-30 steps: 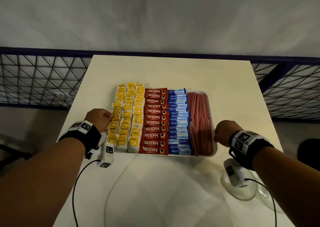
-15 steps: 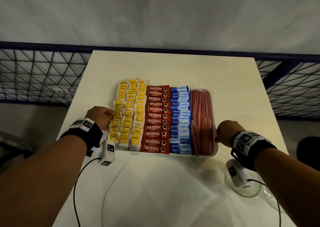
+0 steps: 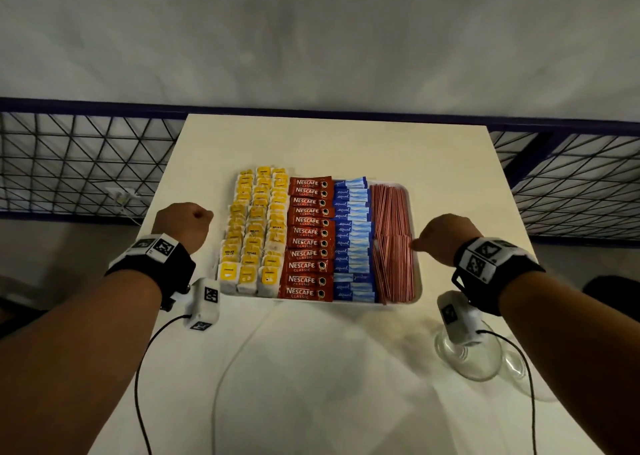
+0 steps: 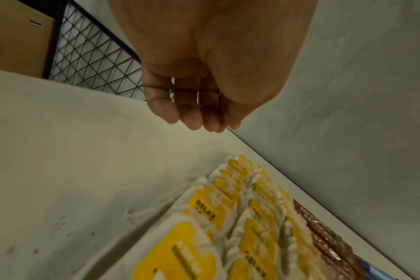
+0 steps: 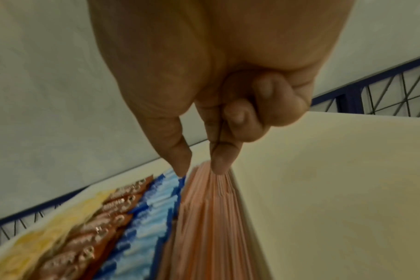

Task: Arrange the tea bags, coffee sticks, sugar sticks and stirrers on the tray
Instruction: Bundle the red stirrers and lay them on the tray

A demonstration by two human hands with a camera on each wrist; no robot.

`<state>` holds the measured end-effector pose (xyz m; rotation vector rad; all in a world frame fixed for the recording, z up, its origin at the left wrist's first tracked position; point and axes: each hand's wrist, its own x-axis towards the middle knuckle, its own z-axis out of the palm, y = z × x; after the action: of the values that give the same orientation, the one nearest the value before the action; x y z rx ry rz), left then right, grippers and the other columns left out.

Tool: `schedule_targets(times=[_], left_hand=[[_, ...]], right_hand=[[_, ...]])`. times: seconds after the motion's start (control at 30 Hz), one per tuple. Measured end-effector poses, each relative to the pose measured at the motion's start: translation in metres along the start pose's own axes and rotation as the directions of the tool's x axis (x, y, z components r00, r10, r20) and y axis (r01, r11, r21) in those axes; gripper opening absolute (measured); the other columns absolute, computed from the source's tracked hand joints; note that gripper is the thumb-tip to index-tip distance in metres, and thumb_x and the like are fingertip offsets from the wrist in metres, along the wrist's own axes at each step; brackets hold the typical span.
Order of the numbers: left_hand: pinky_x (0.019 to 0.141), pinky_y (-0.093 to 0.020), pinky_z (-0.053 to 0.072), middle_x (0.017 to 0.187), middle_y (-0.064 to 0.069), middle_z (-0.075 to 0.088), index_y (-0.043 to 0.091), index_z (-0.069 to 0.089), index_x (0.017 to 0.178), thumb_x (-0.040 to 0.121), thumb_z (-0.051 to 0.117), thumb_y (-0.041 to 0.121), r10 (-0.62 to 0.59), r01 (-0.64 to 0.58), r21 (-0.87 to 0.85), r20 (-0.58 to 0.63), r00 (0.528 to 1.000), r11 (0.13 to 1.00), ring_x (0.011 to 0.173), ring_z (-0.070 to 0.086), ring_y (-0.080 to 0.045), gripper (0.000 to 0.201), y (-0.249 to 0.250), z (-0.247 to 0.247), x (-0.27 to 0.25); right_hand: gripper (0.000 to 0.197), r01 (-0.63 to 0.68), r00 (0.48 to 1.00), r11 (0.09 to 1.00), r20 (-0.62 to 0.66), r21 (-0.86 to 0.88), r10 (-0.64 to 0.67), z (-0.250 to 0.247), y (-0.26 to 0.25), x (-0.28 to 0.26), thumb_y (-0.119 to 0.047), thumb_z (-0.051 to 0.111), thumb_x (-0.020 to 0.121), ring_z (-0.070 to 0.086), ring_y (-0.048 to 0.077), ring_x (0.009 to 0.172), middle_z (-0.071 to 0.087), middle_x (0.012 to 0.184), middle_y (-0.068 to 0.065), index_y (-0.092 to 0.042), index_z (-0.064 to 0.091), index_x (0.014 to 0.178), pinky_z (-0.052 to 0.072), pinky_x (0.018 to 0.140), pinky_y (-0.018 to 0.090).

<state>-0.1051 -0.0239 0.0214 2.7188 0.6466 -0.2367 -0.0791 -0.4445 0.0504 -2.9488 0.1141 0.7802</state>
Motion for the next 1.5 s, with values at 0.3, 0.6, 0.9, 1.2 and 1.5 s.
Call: schedule_targets(times=[0.3, 0.6, 0.9, 1.2, 1.5], left_hand=[[0.079, -0.028, 0.040, 0.106, -0.007, 0.071, 0.014, 0.073, 0.102, 0.096, 0.054, 0.029, 0.398, -0.406, -0.097, -0.094, 0.913, 0.909, 0.100, 0.062, -0.029, 0.024, 0.075, -0.033, -0.072], [0.089, -0.026, 0.044, 0.114, -0.002, 0.062, 0.016, 0.062, 0.123, 0.085, 0.068, 0.041, 0.785, -0.760, -0.209, 0.249, 0.568, 0.616, 0.104, 0.060, -0.020, 0.046, 0.174, 0.035, -0.196], [0.105, -0.041, 0.040, 0.138, -0.006, 0.037, 0.016, 0.030, 0.143, 0.069, 0.075, 0.056, 0.751, -0.824, -0.050, 0.446, 0.487, 0.564, 0.126, 0.043, -0.028, 0.096, 0.235, 0.121, -0.258], [0.101, -0.041, 0.042, 0.140, -0.002, 0.031, 0.021, 0.019, 0.148, 0.068, 0.074, 0.047, 0.652, -0.763, 0.042, 0.489, 0.579, 0.645, 0.124, 0.038, -0.028, 0.100, 0.285, 0.145, -0.247], [0.112, -0.040, 0.033, 0.156, -0.001, 0.024, 0.022, 0.015, 0.152, 0.071, 0.077, 0.026, 0.633, -0.741, 0.053, 0.482, 0.606, 0.670, 0.138, 0.032, -0.025, 0.102, 0.343, 0.131, -0.161]], right_hand=[[0.030, 0.100, 0.966, 0.963, -0.258, 0.251, -0.033, -0.057, -0.003, -0.078, -0.044, 0.060, 0.089, 0.053, 0.018, 0.084, 0.062, 0.092, 0.002, -0.015, 0.066, 0.091, 0.037, 0.072, 0.027], [0.057, -0.005, 0.925, 0.904, -0.342, 0.428, 0.167, 0.006, 0.117, -0.142, -0.037, 0.076, 0.076, 0.059, 0.019, 0.099, 0.064, 0.115, 0.000, -0.019, 0.054, 0.126, 0.046, 0.086, 0.030], [0.123, -0.070, 0.996, 0.943, -0.031, 0.325, 0.084, 0.108, 0.175, -0.158, -0.052, 0.086, 0.052, 0.032, 0.025, 0.135, 0.030, 0.150, 0.004, -0.027, 0.015, 0.150, 0.033, 0.110, 0.043], [0.112, 0.080, 0.990, 0.961, -0.130, 0.264, -0.047, 0.114, 0.206, -0.128, -0.057, 0.080, 0.059, 0.039, 0.018, 0.126, 0.044, 0.139, -0.006, -0.028, 0.017, 0.148, 0.034, 0.105, 0.033], [0.112, 0.114, 0.987, 0.955, -0.141, 0.274, -0.077, 0.086, 0.215, -0.080, -0.058, 0.079, 0.059, 0.038, 0.020, 0.125, 0.045, 0.137, -0.005, -0.030, 0.018, 0.148, 0.036, 0.105, 0.034]])
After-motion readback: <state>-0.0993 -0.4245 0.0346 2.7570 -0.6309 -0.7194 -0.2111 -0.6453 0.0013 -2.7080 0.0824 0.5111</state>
